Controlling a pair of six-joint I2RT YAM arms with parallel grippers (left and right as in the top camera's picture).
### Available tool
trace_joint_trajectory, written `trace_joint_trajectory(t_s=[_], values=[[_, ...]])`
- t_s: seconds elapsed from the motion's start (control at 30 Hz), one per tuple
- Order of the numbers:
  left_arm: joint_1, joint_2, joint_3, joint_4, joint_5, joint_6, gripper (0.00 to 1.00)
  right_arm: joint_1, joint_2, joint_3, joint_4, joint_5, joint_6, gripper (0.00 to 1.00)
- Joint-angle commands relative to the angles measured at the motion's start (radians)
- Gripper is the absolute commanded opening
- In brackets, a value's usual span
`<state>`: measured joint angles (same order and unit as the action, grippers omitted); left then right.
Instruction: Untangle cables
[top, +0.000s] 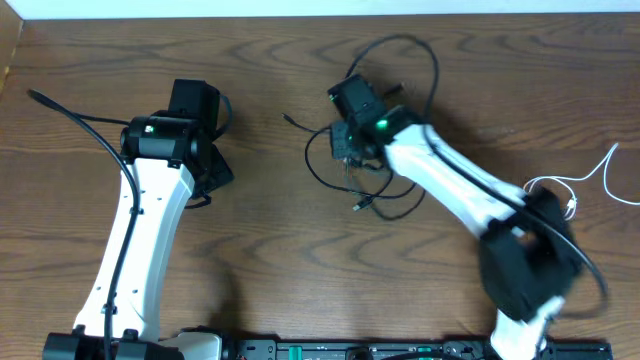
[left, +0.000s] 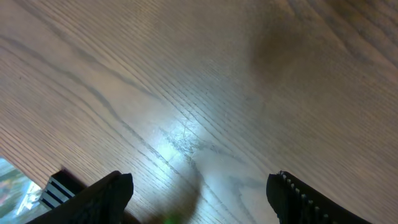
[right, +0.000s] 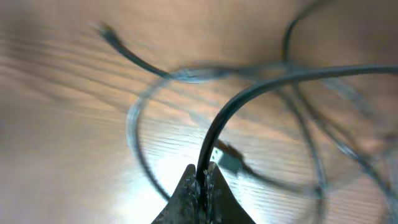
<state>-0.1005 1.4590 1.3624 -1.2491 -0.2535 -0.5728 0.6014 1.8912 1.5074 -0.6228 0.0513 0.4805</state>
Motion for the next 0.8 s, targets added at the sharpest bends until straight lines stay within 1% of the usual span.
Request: trace_joint_trajectory(t_s=[0.0,0.2,0.3,0.4,0.5,0.53,0.57,0.63,0.67,0.7,0.77], values=[[0.004,0.000,-0.007,-0.003,-0.017,-0.005,0.75,-0.058,-0.160,0.005,-0.013,0.009,-0.089,0.01],[0.004,0.000,-0.007,-0.004,-0.017,-0.005,0.75,-0.206,-0.328,0.005,-0.009,0.008,-0.079,0.01],[0.004,0.000,-0.007,-0.003,-0.017,-0.005,0.75,-0.327,-0.400,0.005,-0.009,0.010,-0.054,0.01],[0.004,0.000,-0.007,-0.003,-0.017,-0.005,0.75,-0.435,-0.436,0.005,0.003,-0.013,-0.008,0.01],[0.004,0.000,-0.007,-0.003,-0.017,-0.005,0.75,-0.551,-0.457,0.005,0.033,-0.078,0.001,0.01],[0.004,0.000,-0.007,-0.003,-0.017,-0.005,0.74,-0.581,-0.461,0.005,0.040,-0.088,0.008,0.01],[0.004,0.000,-0.007,-0.003,-0.017,-0.005,0.75,-0.648,-0.466,0.005,0.049,-0.090,0.027,0.01],[0.004,0.000,-0.007,-0.003,-0.017,-0.005,0.75,-0.708,-0.466,0.005,0.051,-0.093,0.036,0.01],[0.004,0.000,-0.007,-0.003,-0.017,-0.005,0.75,-0.740,-0.466,0.005,0.050,-0.115,0.039,0.01],[0.004,0.000,-0.007,-0.002,-0.017,-0.005,0.75,-0.782,-0.466,0.005,0.050,-0.205,0.040,0.01],[0.004,0.000,-0.007,0.003,-0.017,-0.005,0.75,-0.811,-0.465,0.005,0.057,-0.371,0.040,0.01]])
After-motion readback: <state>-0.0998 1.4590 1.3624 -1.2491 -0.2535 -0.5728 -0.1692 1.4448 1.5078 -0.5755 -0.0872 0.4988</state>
